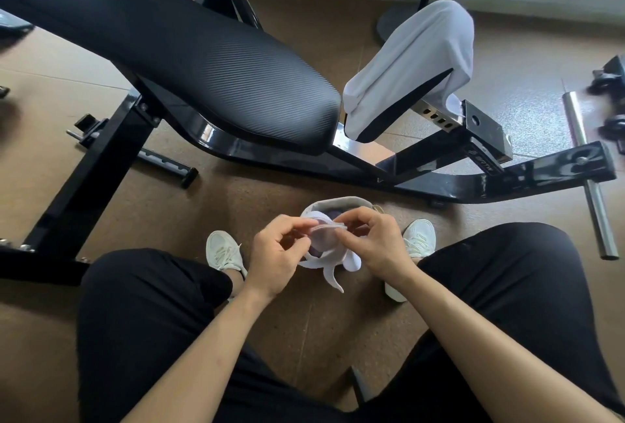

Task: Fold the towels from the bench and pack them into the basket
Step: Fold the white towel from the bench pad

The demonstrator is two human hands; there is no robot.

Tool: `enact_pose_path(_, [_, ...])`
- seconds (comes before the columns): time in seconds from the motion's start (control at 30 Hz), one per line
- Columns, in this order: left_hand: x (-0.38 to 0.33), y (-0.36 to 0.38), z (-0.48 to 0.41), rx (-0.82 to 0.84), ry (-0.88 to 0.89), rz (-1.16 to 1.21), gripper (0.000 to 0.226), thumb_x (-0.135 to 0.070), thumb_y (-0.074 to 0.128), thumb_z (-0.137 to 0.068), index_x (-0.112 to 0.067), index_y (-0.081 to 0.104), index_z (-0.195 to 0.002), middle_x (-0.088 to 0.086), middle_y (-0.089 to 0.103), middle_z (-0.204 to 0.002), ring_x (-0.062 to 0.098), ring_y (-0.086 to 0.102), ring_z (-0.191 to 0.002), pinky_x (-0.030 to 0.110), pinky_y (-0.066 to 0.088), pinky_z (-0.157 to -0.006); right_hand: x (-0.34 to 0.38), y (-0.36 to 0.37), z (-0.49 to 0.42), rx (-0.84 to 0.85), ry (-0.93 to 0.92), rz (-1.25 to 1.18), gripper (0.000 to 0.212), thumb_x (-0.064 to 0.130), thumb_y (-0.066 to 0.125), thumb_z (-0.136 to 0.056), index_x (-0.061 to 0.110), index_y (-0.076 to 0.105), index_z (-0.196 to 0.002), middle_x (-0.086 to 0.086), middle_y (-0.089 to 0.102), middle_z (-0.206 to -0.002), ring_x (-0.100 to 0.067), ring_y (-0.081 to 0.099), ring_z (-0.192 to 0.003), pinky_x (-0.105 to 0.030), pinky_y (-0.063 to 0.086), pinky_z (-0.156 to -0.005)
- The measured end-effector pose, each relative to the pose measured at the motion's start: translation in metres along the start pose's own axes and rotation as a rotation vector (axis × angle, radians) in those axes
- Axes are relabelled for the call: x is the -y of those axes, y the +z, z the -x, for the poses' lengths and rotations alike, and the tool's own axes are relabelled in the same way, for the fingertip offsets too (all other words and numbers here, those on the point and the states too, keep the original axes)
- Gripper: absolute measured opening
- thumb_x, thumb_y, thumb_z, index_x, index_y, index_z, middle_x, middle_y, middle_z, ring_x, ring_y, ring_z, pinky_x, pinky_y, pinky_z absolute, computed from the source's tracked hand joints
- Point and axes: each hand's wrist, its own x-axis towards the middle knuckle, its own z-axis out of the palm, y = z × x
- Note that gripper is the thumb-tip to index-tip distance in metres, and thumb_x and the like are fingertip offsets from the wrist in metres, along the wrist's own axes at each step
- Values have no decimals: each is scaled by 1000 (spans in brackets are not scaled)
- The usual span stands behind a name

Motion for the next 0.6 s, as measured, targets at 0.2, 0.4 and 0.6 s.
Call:
enact_pose_path(0.2, [16,-19,-7,146,57,-533,79,-48,83,-69,-31,55,-140,-10,53,-133,9,44,-121,24,44,-92,1,-16,-5,29,-6,-25,6,20,77,-89,19,77,-96,11,71,-88,-1,63,-81,-15,51,-67])
enact_pose_path(0.4, [29,-14,-4,88,119,-601,25,-28,77,-83,-29,70,-107,-13,69,-106,14,61,-100,42,56,-81,0,-28,-5,68,-11,-5,5,20,76,-90,22,76,-95,15,70,-88,-1,64,-84,-20,55,-69])
enact_pose_path(0.6, [25,-19,-3,76,-42,-240,21,-33,77,-87,-32,76,-108,-21,71,-108,3,63,-107,36,58,-90,-16,-43,-10,44,26,136,10,23,76,-90,28,73,-97,14,69,-91,-6,64,-86,-31,59,-75])
